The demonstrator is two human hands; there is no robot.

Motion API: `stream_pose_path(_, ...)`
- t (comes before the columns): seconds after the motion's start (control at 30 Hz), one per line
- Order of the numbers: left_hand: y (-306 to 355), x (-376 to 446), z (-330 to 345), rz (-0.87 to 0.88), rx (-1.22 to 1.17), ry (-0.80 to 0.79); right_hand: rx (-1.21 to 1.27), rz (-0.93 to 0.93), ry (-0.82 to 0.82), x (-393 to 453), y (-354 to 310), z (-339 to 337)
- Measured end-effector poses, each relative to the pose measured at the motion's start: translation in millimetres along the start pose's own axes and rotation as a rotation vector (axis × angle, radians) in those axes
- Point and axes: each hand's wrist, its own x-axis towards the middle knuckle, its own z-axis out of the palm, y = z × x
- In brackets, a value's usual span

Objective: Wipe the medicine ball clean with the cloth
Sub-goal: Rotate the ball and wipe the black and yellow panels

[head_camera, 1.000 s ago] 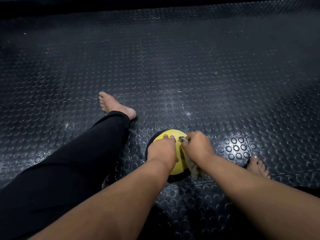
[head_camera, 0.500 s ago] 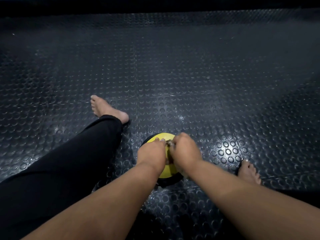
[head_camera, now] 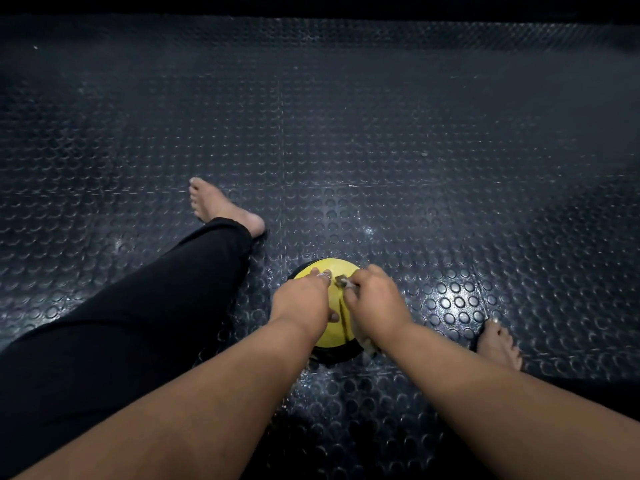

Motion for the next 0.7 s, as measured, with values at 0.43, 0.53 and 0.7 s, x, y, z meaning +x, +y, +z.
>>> stream_pose_path(0.43,17,2,-6,0.018,0.049,-0.052,0.108,0.272,0.013,25,3,-16)
stream_pose_path(0.53,22,3,-5,0.021,0.067,0.018,0.087,0.216,-0.026,23,-4,-14)
stream_pose_path(0.7,23,1,-3,0.04,0.086,0.014,0.132,0.237,0.036,18,1,-7)
